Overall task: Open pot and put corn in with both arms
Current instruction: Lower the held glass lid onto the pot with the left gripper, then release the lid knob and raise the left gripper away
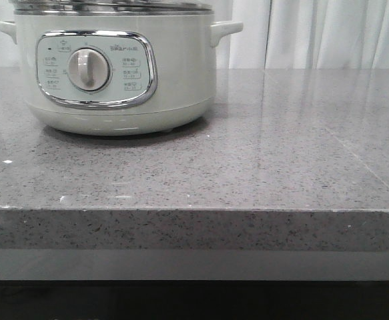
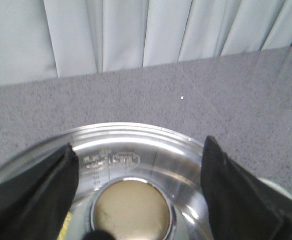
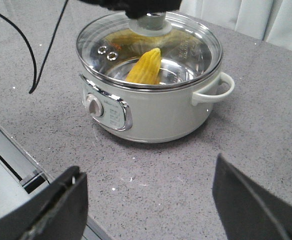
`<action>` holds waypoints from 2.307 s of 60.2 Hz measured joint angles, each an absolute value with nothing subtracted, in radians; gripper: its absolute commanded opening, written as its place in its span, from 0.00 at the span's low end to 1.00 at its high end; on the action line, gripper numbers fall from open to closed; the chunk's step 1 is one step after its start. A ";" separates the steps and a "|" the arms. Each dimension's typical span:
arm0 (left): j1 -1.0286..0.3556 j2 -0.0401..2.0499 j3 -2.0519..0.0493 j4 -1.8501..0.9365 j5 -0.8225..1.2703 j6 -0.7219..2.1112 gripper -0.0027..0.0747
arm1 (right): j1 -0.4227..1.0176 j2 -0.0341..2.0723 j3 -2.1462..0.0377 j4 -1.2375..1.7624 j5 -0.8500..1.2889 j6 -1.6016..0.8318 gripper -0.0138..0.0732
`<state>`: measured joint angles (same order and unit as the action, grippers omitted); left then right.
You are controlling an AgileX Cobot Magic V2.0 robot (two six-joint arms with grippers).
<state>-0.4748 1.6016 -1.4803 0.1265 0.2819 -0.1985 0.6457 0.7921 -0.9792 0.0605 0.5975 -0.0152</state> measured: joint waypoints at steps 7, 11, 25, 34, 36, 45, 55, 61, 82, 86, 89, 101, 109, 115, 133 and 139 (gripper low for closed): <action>-0.475 1.546 -1.504 0.160 0.348 -0.199 0.70 | 0.646 0.792 -0.979 0.060 0.598 -0.015 0.78; -0.475 1.506 -1.505 0.171 0.401 -0.199 0.70 | 0.646 0.792 -0.979 0.060 0.598 -0.015 0.78; -0.475 1.312 -1.457 0.198 0.591 -0.199 0.70 | 0.646 0.792 -0.979 0.060 0.598 -0.015 0.78; -0.475 1.161 -1.313 0.201 0.597 -0.199 0.70 | 0.646 0.792 -0.979 0.060 0.598 -0.015 0.78; -0.475 1.127 -1.276 0.201 0.600 -0.199 0.70 | 0.646 0.792 -0.979 0.060 0.598 -0.015 0.78; -0.475 0.978 -1.102 0.201 0.606 -0.199 0.70 | 0.646 0.792 -0.979 0.060 0.598 -0.015 0.78; -0.475 0.836 -0.936 0.182 0.610 -0.199 0.69 | 0.646 0.792 -0.979 0.060 0.598 -0.015 0.78; -0.475 0.761 -0.850 0.168 0.608 -0.199 0.69 | 0.646 0.792 -0.979 0.060 0.598 -0.015 0.78; -0.475 0.673 -0.757 0.166 0.593 -0.199 0.69 | 0.646 0.792 -0.979 0.060 0.598 -0.015 0.78; -0.475 0.673 -0.757 0.166 0.593 -0.199 0.69 | 0.646 0.792 -0.979 0.060 0.602 -0.015 0.78; -0.475 0.673 -0.757 0.166 0.593 -0.199 0.69 | 0.646 0.792 -0.979 0.060 0.611 -0.015 0.78; -0.475 0.673 -0.757 0.166 0.591 -0.199 0.57 | 0.646 0.800 -0.979 0.060 0.652 -0.015 0.74; -0.475 0.673 -0.757 0.166 0.591 -0.199 0.33 | 0.646 0.812 -0.979 0.060 0.659 -0.015 0.50; -0.475 0.673 -0.757 0.166 0.589 -0.199 0.20 | 0.646 0.816 -0.979 0.060 0.660 -0.015 0.32; -0.475 0.673 -0.757 0.166 0.589 -0.199 0.01 | 0.646 0.816 -0.979 0.060 0.660 -0.015 0.11; -0.475 0.673 -0.757 0.166 0.589 -0.199 0.01 | 0.646 0.816 -0.979 0.060 0.660 -0.015 0.10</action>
<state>-0.4748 0.6726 -0.7572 0.1661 0.5891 -0.1985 0.6457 0.8159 -0.9792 0.0605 0.6603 -0.0152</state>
